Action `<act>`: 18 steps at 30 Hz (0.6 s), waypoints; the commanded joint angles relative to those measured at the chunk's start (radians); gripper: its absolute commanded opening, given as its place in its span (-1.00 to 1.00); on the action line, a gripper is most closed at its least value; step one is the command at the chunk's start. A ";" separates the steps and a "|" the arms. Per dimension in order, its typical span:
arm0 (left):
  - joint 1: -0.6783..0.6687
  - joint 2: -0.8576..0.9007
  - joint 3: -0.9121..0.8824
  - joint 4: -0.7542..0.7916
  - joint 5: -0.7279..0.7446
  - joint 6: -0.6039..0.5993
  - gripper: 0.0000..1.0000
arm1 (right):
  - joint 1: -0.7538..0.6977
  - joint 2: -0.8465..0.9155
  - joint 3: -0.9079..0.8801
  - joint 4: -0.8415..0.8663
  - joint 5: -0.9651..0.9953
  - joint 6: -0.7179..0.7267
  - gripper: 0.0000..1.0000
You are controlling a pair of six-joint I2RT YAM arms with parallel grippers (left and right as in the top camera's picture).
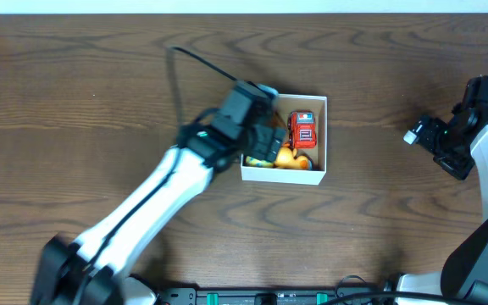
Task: Pack container
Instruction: 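Carry the yellow ball into the box and release it, then move the left gripper back and grasp the green round toy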
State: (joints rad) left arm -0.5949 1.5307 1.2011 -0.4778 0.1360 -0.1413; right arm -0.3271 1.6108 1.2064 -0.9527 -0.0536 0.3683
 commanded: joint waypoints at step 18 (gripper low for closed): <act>0.529 -0.078 -0.084 -0.404 -0.068 -0.285 0.96 | 0.001 -0.006 0.002 0.002 -0.008 -0.026 0.99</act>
State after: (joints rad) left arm -0.0616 1.3788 1.1481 -0.8768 0.0212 -0.3534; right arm -0.3271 1.6108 1.2064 -0.9512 -0.0544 0.3550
